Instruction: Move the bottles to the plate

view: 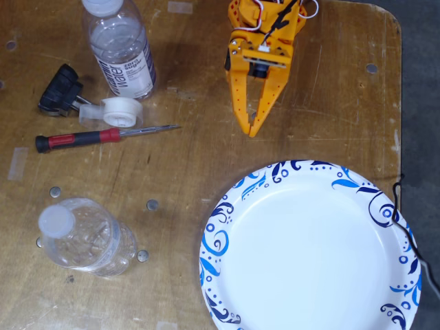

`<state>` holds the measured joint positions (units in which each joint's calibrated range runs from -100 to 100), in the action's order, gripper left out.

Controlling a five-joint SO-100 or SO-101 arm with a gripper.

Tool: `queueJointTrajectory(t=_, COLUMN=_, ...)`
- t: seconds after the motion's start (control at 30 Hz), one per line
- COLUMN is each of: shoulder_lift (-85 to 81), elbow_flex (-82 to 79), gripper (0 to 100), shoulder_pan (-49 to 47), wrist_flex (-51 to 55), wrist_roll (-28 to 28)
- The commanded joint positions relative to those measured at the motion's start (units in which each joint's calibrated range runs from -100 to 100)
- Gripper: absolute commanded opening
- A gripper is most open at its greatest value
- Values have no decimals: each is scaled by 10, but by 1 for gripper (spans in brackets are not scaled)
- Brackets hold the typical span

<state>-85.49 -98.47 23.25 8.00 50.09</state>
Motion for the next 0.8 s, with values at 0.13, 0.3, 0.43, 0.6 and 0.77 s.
queueJointTrajectory(t=0.13, shoulder_lift=-68, elbow_flex=-7, gripper=1, shoulder_pan=-191, wrist_flex=53, wrist_roll=-29)
queueJointTrajectory(t=0.3, shoulder_lift=-68, elbow_flex=-7, gripper=1, shoulder_pan=-191, wrist_flex=55, wrist_roll=-29)
queueJointTrajectory(t=0.43, shoulder_lift=-68, elbow_flex=-7, gripper=1, shoulder_pan=-191, wrist_flex=57, wrist_roll=-29)
queueJointTrajectory(t=0.6, shoulder_lift=-68, elbow_flex=-7, gripper=1, shoulder_pan=-189, wrist_flex=57, wrist_roll=-29)
queueJointTrajectory(t=0.77, shoulder_lift=-68, elbow_flex=-7, gripper=1, shoulder_pan=-181, wrist_flex=55, wrist_roll=-28)
